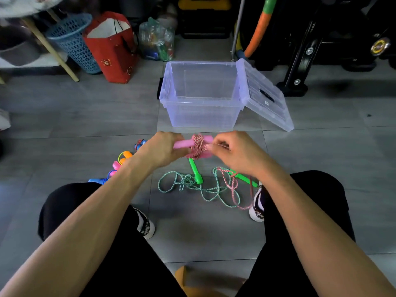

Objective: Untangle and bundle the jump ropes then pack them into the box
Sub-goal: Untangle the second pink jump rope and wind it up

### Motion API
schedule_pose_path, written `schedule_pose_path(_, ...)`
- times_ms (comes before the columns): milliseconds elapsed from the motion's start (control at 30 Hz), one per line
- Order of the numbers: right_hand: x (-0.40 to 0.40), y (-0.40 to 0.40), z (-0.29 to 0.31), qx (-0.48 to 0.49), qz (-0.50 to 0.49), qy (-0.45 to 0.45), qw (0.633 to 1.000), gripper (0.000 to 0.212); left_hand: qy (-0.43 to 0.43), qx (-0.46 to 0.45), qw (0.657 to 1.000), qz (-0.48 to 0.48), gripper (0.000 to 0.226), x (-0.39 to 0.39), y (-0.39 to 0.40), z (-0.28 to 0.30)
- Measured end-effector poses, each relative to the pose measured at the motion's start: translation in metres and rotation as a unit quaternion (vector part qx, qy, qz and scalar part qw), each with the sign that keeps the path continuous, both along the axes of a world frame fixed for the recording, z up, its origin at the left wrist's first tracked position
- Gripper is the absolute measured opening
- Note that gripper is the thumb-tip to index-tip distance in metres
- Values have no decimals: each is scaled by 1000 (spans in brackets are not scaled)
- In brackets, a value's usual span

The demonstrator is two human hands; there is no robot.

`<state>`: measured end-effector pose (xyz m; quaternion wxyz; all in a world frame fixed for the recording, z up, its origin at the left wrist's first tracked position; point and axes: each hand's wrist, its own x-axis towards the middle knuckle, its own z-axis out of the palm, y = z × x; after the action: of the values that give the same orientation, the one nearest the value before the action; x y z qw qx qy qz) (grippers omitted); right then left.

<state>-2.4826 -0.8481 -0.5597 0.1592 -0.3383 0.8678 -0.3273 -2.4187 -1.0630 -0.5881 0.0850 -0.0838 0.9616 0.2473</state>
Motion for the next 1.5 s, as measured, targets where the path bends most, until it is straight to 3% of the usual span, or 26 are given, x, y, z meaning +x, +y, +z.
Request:
schedule_pose_path(167,-21,7,0,-52,-44,-14,998,22,-43,77,987,-135,16,3,7,11)
schedule_pose_path(333,-27,4,-9,-66,-34,-70,995,23,-48,139,972,-186,15,8,16,19)
schedule_pose_path(433,-31,8,-10,-97,-28,-208,973,17,-11,228,961,-154,12,12,16,29)
schedule_pose_path(533,-31,9,-13,-207,-44,-390,896,19,43,337,938,-70,10,14,10,37)
schedule_pose_path(600,-26,5,-18,-185,-52,-413,890,22,83,364,928,-6,19,13,5,34)
schedule_pose_path(733,-6,-9,-21,-75,-13,-341,937,30,92,306,942,105,20,5,3,20)
schedule_pose_path(867,10,-17,-15,38,43,-141,988,23,85,87,989,88,25,2,6,-2)
schedule_pose_path(1000,3,-9,-2,-6,31,-84,996,24,57,-41,998,3,29,5,9,-11)
schedule_pose_path(1167,-21,5,7,-49,-29,-41,998,18,34,-83,988,-123,19,8,23,0)
schedule_pose_path(1233,-28,9,8,-51,-38,-42,997,18,31,-76,982,-171,18,10,21,-1)
schedule_pose_path(1367,-43,15,3,-63,-48,-61,995,18,83,64,970,-221,25,16,24,-1)
schedule_pose_path(1433,-49,21,1,-70,-40,-112,990,18,127,126,963,-203,22,18,27,3)
schedule_pose_path(1500,-49,25,-1,-80,-24,-174,981,14,123,227,958,-123,14,20,31,13)
